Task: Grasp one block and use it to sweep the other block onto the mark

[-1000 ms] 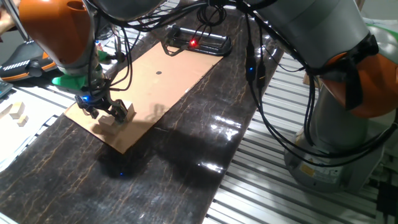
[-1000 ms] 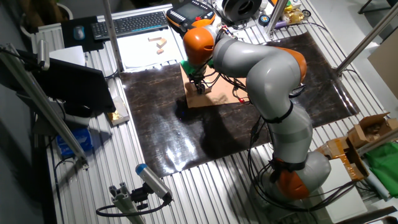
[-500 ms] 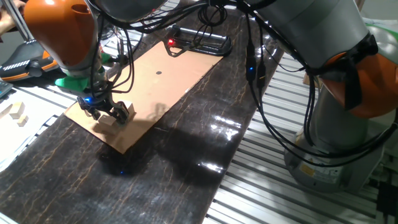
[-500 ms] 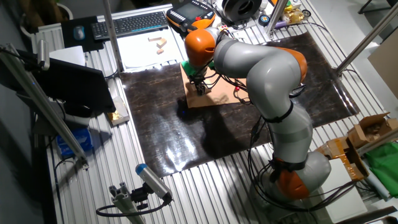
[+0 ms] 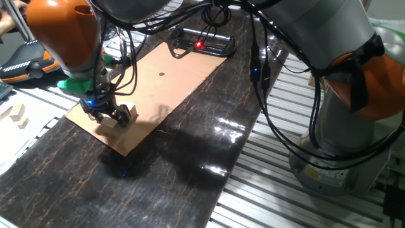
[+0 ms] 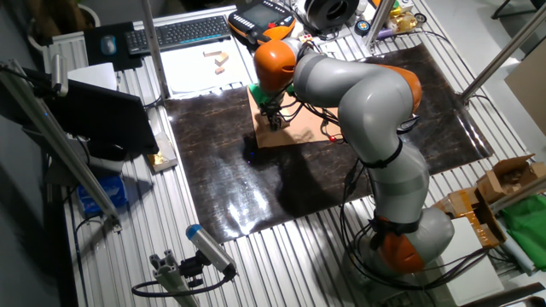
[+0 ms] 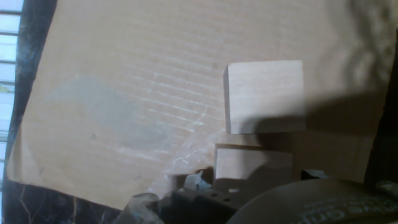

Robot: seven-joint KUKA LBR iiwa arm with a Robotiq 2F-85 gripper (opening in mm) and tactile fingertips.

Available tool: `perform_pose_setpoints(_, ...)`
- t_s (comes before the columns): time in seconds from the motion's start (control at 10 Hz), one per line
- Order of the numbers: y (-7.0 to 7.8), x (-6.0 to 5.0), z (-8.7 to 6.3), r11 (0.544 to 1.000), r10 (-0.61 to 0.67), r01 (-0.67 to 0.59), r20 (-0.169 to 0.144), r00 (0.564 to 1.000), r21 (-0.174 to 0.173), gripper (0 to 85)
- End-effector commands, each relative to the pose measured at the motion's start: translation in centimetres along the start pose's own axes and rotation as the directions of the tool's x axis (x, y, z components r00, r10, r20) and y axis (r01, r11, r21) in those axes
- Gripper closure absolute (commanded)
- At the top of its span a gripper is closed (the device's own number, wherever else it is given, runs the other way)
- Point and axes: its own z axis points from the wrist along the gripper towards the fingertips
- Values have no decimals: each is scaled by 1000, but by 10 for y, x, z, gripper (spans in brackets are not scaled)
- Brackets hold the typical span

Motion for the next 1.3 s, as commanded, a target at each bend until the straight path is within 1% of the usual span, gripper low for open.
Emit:
perform_pose_setpoints(0.0,0,0,1,1000,-1,1,0,1000,-1,120)
perform_pose_setpoints(0.2,0,0,1,1000,-4,4,-1,1000,-1,210)
perform_pose_setpoints(0.3,-1,0,1,1000,-11,11,-5,1000,-6,310)
perform_pose_setpoints(0.4,-1,0,2,1000,-21,20,-7,1000,-8,480)
perform_pose_setpoints(0.6,-1,0,2,999,-30,30,-8,1000,-11,787)
perform_pose_setpoints(0.7,-1,0,2,999,-31,31,-8,999,-10,843)
perform_pose_setpoints(1.2,-1,-2,0,1000,-8,8,15,1000,-7,843)
